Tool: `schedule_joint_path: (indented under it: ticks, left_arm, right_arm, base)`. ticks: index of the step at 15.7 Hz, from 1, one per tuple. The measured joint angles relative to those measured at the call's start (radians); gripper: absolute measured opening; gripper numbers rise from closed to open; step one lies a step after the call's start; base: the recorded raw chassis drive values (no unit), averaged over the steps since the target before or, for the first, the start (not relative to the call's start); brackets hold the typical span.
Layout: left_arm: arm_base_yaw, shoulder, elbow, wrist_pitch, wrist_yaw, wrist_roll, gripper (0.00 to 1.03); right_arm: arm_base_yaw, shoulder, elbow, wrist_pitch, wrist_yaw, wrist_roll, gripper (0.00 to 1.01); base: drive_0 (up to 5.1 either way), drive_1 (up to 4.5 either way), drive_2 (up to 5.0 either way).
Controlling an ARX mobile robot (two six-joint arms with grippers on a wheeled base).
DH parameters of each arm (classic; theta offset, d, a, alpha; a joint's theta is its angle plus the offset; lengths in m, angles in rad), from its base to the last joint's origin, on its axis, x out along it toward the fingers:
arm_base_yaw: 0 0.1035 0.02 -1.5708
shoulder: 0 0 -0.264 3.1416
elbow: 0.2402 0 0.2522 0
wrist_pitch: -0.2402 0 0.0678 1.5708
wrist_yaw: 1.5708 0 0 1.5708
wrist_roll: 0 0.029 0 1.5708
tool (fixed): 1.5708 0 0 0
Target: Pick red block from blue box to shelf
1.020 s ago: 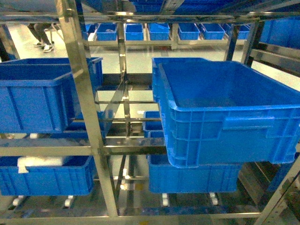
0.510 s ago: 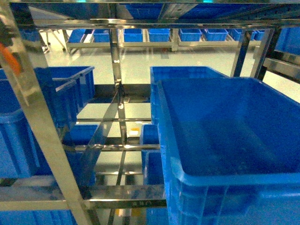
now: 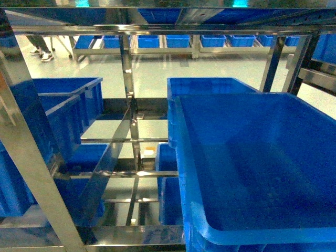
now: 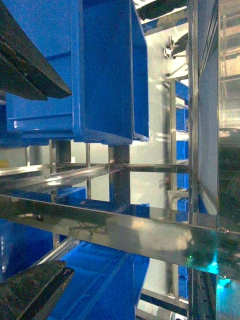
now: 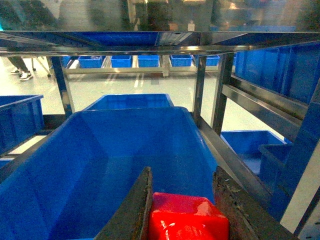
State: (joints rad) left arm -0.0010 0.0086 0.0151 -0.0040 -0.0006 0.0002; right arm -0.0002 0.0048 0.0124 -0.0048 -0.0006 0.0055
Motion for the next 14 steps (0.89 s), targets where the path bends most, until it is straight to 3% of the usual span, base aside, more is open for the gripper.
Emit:
schedule_joint_path:
  ticks: [14]
  left_arm:
    - [0.000,0.000,0.000,0.000,0.000,0.000,0.98]
  right_arm:
    - [0.000,0.000,0.000,0.000,0.000,0.000,0.29]
  base:
    - [0.0,0.00,0.0]
